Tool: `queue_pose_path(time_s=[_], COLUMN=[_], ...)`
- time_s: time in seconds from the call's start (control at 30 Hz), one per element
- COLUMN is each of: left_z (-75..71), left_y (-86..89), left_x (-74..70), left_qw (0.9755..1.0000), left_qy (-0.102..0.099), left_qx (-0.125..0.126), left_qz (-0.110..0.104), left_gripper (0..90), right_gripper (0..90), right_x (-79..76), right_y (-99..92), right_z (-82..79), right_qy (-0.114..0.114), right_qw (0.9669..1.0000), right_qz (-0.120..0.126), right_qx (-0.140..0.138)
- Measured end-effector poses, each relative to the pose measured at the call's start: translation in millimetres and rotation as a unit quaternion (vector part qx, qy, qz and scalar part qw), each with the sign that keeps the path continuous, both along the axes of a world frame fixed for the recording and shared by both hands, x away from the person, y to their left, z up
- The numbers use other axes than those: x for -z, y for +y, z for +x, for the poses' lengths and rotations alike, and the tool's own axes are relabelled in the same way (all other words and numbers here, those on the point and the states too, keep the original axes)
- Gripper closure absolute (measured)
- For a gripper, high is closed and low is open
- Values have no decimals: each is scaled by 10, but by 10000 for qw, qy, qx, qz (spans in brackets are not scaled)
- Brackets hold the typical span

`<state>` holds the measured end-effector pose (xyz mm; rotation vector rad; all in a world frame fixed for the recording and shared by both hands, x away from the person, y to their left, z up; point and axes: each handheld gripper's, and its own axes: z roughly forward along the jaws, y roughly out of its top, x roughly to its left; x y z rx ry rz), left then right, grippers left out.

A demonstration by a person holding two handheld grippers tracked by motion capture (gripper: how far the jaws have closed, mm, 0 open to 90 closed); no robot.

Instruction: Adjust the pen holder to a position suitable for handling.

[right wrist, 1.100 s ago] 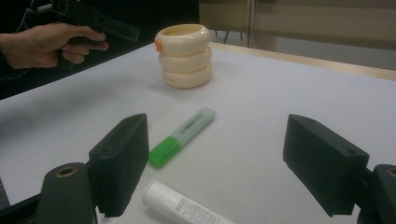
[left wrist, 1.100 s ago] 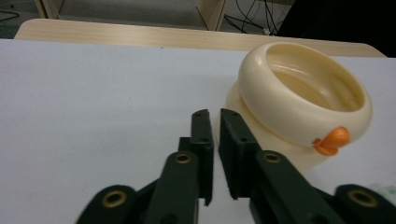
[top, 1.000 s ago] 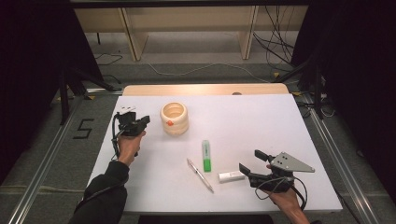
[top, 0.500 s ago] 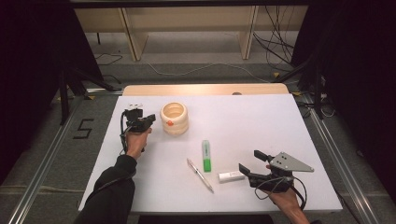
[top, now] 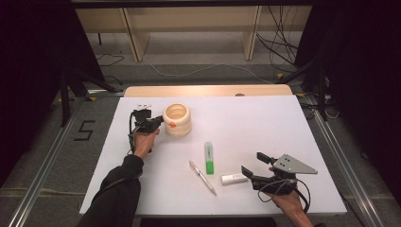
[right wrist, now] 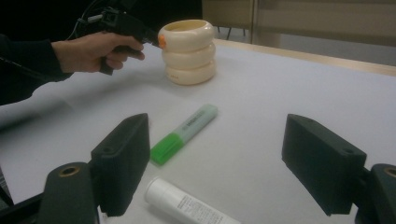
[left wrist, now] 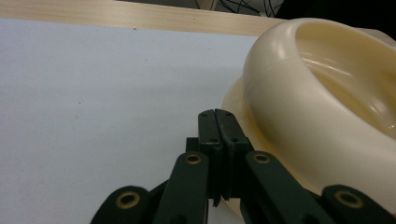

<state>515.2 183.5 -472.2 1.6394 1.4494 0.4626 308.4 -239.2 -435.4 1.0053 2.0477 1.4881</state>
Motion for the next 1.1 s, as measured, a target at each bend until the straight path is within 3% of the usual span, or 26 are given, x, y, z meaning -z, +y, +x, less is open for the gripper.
queue_pose_path(time_s=[0.23,0.43,0.5,1.1], left_z=[24,43,49,32], left_y=[-122,-330,-427,-729], left_x=[-22,-54,-67,-129], left_qw=[9999,9995,9988,9963], left_qy=[38,50,60,108], left_qx=[136,311,477,853], left_qz=[-21,-34,39,34], left_gripper=[893,893,893,893], right_gripper=[244,245,246,247], right_x=[-7,-11,-11,-8], right_y=[-8,-12,-13,-14], right_z=[-3,-6,-6,-3], right_qy=[16,0,13,20], right_qw=[10000,10000,10000,10000], right_qz=[0,10,-5,15], right_qx=[14,8,22,17])
